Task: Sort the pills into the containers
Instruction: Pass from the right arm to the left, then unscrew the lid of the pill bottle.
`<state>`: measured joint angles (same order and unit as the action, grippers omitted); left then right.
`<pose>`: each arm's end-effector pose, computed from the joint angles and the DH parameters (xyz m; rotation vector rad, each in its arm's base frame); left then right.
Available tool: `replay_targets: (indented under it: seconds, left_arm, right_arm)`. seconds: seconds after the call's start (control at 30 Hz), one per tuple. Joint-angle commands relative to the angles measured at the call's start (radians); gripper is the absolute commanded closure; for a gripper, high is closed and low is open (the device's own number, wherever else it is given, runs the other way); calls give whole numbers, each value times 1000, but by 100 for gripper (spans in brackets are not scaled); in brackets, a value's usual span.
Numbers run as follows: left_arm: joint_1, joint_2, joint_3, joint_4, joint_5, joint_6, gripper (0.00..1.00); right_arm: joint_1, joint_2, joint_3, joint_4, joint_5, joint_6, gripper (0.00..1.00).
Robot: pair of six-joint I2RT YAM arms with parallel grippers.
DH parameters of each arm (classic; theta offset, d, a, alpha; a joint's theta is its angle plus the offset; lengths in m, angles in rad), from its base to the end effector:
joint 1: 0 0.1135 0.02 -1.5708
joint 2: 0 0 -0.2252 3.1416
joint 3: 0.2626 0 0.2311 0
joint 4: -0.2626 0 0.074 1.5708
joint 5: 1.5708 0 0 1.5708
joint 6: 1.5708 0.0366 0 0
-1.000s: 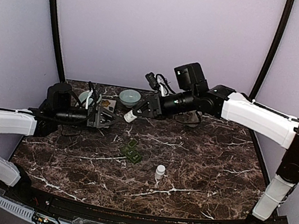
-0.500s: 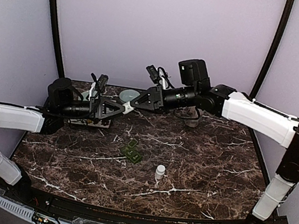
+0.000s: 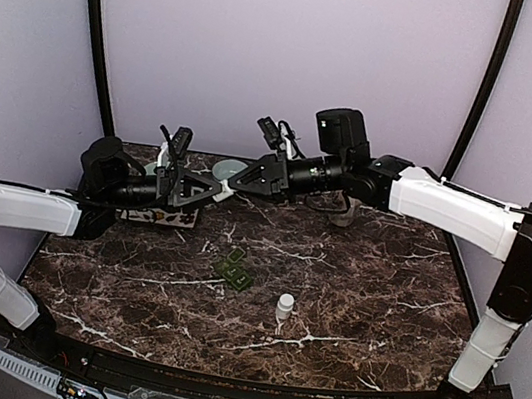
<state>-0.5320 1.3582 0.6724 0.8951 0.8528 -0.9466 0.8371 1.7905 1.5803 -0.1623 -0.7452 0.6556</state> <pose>0.2266 -0.1653 0.2591 0.5099 1.6259 -1.7352 0.2453 0.3091 0.3087 -0.7740 2.1102 1.6301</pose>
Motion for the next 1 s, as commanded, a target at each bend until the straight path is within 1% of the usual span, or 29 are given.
replay_targets:
  seconds: [0.0, 0.17, 0.27, 0.57, 0.7, 0.77, 0.97]
  left_arm:
    - [6, 6, 29, 77, 35, -25, 52]
    - [6, 18, 29, 103, 47, -44, 58]
    - [6, 24, 28, 114, 54, -52, 60]
    - [6, 36, 30, 140, 59, -64, 57]
    - [7, 39, 32, 147, 61, -66, 60]
    - [7, 43, 32, 154, 62, -70, 63]
    - [7, 63, 40, 194, 79, -96, 85]
  right_arm:
    - [-13, 12, -22, 86, -33, 32, 89]
    - [-16, 18, -34, 114, -42, 48, 90]
    - [-16, 19, -39, 126, -46, 55, 90]
    - [-22, 24, -52, 158, -58, 80, 91]
    - [-26, 26, -58, 170, -61, 89, 91]
    - [-27, 26, -63, 180, -63, 95, 91]
    - [-29, 31, -66, 197, -72, 104, 92]
